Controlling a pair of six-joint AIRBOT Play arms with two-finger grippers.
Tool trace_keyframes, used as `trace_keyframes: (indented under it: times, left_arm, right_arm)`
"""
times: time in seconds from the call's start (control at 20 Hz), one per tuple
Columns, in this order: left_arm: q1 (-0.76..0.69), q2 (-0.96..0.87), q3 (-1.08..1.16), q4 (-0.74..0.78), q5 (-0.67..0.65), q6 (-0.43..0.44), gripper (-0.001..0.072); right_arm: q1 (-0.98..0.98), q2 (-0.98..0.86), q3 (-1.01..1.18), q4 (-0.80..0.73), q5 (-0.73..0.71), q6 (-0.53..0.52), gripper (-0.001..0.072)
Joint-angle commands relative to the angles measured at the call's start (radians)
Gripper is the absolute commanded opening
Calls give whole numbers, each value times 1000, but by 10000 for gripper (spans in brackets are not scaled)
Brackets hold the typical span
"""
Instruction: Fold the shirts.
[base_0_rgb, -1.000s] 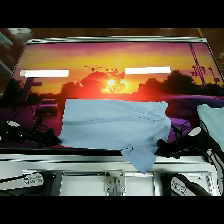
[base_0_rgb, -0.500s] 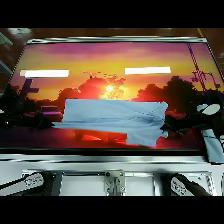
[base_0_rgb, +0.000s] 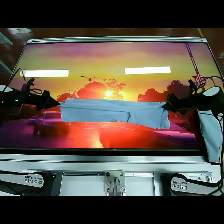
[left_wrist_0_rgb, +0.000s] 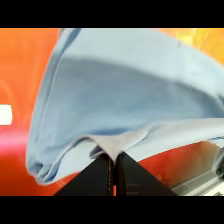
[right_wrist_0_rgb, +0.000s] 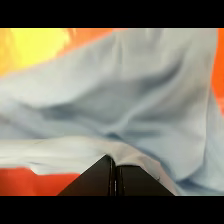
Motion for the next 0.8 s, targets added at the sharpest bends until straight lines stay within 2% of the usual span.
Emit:
trace_keyframes:
  times: [0.0, 0.1, 0.25, 0.3, 0.35, 0.4, 0.6, 0.75]
  left_arm:
    - [-48, -152, 174, -36, 6, -69, 41]
    - [-60, -197, 219, -36, 9, -86, 42]
    - [-71, -230, 225, -35, -28, -105, 166]
    - [-72, -234, 225, -35, -47, -111, 393]
    - [-68, -232, 229, -35, -50, -136, 575]
    - [-61, -225, 239, -39, -53, -158, 588]
    - [-31, -176, 315, -40, -123, -159, 583]
    - [-33, -101, 322, -40, -164, -156, 583]
  right_arm:
    - [25, -107, 85, 29, -113, -5, 57]
    - [44, -148, 104, 28, -170, -5, 58]
    - [52, -184, 103, -23, -171, -7, 62]
    - [51, -183, 104, -36, -163, -32, 187]
    - [48, -171, 104, -35, -148, -80, 650]
    - [41, -150, 105, -39, -117, -124, 694]
    - [-22, -63, 106, -253, 40, -119, 695]
    - [-70, -99, 91, -230, 154, -111, 696]
